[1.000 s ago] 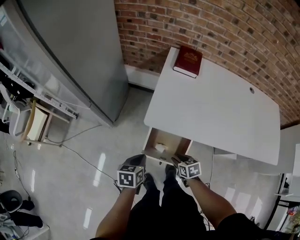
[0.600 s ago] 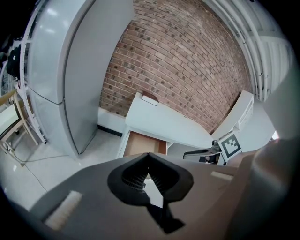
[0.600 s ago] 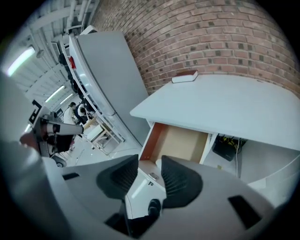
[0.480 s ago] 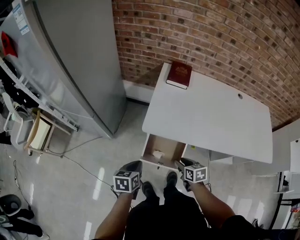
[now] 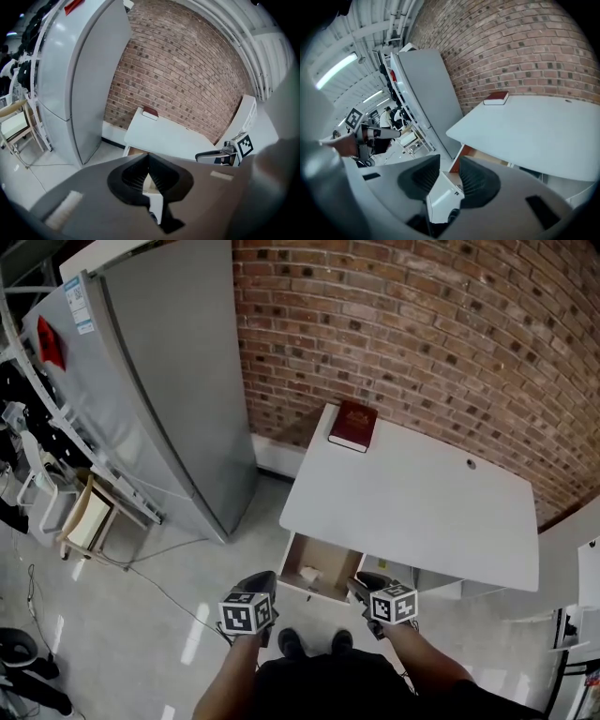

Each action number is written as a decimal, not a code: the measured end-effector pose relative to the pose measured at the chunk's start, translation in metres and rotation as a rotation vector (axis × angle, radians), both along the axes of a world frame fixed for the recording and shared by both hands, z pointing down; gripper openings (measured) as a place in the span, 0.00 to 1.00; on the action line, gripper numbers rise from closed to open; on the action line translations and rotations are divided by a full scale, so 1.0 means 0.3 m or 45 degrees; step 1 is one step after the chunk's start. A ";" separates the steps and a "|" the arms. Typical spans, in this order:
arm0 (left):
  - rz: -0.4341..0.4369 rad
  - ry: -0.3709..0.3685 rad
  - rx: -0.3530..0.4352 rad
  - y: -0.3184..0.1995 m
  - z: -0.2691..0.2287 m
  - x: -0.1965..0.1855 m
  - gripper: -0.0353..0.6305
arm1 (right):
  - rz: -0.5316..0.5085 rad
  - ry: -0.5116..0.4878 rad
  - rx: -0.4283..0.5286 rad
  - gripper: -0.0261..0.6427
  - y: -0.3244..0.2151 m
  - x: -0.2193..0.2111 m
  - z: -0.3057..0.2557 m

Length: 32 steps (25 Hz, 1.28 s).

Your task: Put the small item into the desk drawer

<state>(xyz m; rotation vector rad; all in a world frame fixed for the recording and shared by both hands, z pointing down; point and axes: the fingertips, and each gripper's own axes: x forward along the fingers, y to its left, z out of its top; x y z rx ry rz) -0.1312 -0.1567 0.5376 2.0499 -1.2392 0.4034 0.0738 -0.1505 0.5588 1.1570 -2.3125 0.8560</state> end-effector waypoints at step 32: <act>0.038 -0.245 0.388 -0.001 -0.473 0.457 0.07 | -0.285 -0.324 0.422 0.14 0.003 0.406 -0.527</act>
